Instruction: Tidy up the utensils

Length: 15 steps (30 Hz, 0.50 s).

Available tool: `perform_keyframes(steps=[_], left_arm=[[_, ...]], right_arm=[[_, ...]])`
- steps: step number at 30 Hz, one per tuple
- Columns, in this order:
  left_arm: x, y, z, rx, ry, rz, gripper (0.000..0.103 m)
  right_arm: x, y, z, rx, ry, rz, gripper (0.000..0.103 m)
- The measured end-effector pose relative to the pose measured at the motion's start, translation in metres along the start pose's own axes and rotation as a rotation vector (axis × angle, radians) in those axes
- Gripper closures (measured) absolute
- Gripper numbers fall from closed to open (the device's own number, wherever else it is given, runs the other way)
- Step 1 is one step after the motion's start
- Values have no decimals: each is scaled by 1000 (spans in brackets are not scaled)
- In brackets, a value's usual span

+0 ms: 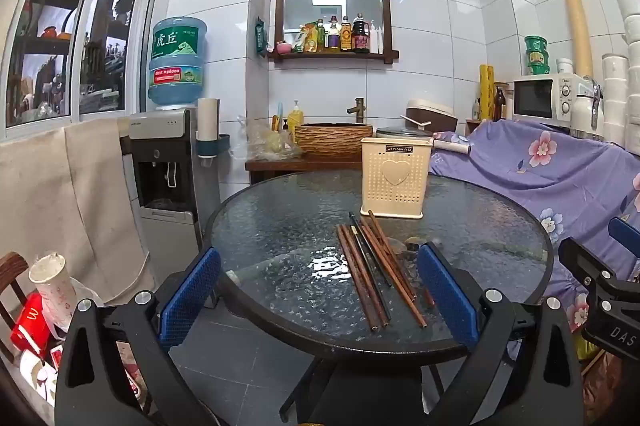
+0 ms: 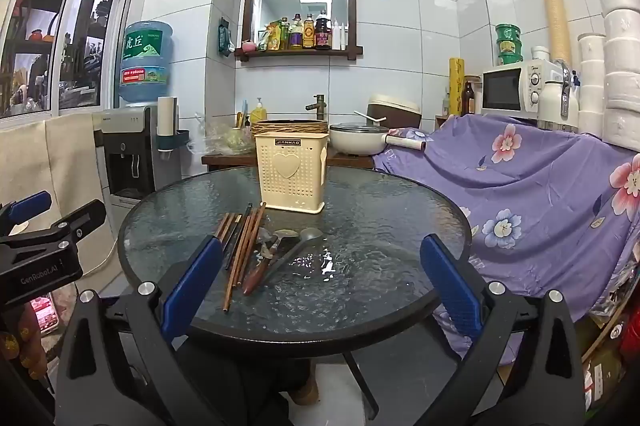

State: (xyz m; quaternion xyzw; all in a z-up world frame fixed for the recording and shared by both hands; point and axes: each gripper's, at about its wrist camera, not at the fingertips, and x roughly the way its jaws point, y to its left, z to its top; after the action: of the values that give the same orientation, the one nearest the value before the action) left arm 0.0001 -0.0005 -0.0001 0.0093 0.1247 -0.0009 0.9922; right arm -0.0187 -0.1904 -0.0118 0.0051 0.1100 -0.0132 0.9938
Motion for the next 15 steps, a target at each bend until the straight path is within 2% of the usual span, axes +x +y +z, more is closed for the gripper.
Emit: perform_keyframes(steps=[15], left_arm=[[0, 5, 0, -13, 9, -7, 6]], right_arm=[[2, 4, -4, -7, 8, -1, 5]])
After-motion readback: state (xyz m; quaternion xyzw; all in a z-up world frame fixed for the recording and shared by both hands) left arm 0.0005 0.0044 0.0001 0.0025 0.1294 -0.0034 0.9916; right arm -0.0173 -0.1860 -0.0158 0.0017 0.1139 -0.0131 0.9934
